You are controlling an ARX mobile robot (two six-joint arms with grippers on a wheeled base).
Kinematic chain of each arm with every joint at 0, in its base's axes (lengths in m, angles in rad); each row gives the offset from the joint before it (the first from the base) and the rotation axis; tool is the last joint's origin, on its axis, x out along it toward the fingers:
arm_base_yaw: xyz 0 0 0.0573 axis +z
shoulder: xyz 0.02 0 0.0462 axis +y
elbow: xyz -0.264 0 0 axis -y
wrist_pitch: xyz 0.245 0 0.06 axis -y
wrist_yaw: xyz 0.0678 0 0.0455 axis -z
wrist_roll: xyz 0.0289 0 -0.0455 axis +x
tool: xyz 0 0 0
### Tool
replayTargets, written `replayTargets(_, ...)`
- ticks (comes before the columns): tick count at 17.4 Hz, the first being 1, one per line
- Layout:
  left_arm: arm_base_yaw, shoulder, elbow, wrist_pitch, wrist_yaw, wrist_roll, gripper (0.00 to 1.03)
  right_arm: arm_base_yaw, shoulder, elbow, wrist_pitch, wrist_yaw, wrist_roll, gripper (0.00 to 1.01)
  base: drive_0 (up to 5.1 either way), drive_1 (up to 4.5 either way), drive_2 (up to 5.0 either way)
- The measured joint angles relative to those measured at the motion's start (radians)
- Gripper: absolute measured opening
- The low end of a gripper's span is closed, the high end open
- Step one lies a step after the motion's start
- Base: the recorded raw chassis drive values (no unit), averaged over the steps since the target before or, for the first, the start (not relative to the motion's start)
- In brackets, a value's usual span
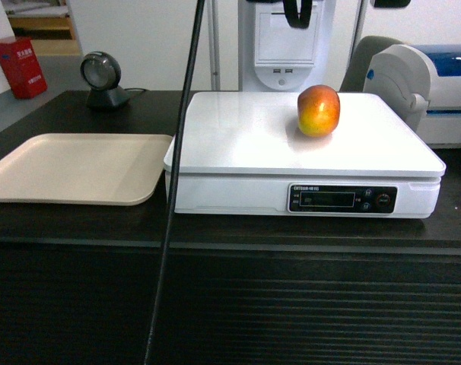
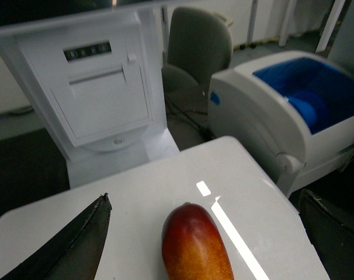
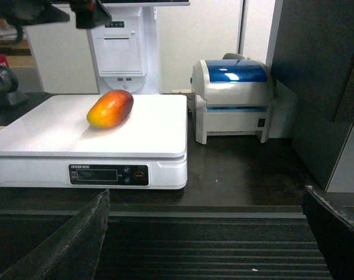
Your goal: Place dark red mango on scale at checkout
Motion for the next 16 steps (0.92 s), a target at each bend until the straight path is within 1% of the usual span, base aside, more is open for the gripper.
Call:
replayTargets(1,0.004,-0.069,-0.089,0.071,0.021,0.023,0.98,0.000,0.000,0.000,0.000,0.000,0.000,0.98,0.0,0.00,0.0)
replayTargets(2,0.013,-0.160,-0.211,0.159,0.047,0.035,0.98,0.000,0.000,0.000,0.000,0.000,0.000,0.98,0.0,0.00,0.0)
replayTargets(3,0.031,-0.238,-0.312,0.220,0.049,0.056,0.98,0.000,0.000,0.000,0.000,0.000,0.000,0.98,0.0,0.00,0.0)
replayTargets(5,0.092,-0.415,-0.537,0.307,0.044,0.083,0.98,0.000,0.000,0.000,0.000,0.000,0.000,0.98,0.0,0.00,0.0)
replayTargets(6,0.117,-0.481,-0.621,0.323,0.041,0.089,0.98,0.000,0.000,0.000,0.000,0.000,0.000,0.98,0.0,0.00,0.0)
replayTargets(7,0.135,-0.551,-0.705,0.331,0.025,0.101,0.98,0.000,0.000,0.000,0.000,0.000,0.000,0.98,0.0,0.00,0.0)
replayTargets(8,0.144,-0.601,-0.760,0.339,0.023,0.108,0.98,0.000,0.000,0.000,0.000,0.000,0.000,0.98,0.0,0.00,0.0)
replayTargets(11,0.185,-0.700,-0.843,0.342,0.010,0.117,0.98,0.000,0.000,0.000,0.000,0.000,0.000,0.98,0.0,0.00,0.0)
replayTargets(12,0.199,-0.742,-0.901,0.423,-0.095,0.092,0.89,0.000,0.000,0.000,0.000,0.000,0.000,0.98,0.0,0.00,0.0)
replayTargets(13,0.231,-0.828,-1.025,0.466,-0.146,0.060,0.76,0.000,0.000,0.000,0.000,0.000,0.000,0.98,0.0,0.00,0.0)
replayTargets(14,0.273,-0.925,-1.152,0.484,-0.136,0.046,0.64,0.000,0.000,0.000,0.000,0.000,0.000,0.98,0.0,0.00,0.0)
replayTargets(15,0.320,-1.028,-1.272,0.490,-0.101,0.035,0.49,0.000,0.000,0.000,0.000,0.000,0.000,0.98,0.0,0.00,0.0)
replayTargets(16,0.352,-1.107,-1.363,0.497,-0.071,0.028,0.37,0.000,0.000,0.000,0.000,0.000,0.000,0.98,0.0,0.00,0.0)
